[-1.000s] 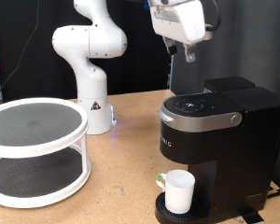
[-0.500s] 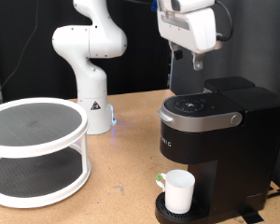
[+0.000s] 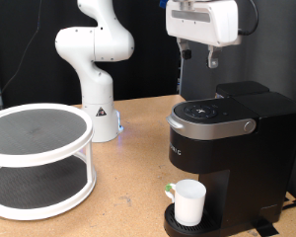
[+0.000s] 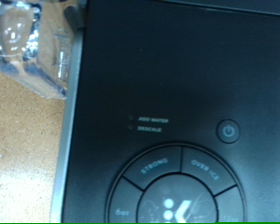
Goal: Make a cup of coffee with the keurig machine
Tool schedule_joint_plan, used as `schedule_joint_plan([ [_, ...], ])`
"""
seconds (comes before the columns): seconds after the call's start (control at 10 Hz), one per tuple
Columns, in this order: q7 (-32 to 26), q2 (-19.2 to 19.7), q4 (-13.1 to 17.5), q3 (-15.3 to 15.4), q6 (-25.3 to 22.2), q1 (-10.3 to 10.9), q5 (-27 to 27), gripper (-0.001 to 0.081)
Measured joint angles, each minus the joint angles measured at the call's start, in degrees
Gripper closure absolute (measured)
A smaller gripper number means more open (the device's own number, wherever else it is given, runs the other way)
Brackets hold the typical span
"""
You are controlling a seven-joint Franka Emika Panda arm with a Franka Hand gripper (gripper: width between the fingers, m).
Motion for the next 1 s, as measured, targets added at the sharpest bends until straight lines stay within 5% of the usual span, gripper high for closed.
schedule_joint_plan([
  [1.0, 2.2, 6.9, 6.9, 0.0, -0.4, -0.1, -2.7, 0.0003],
])
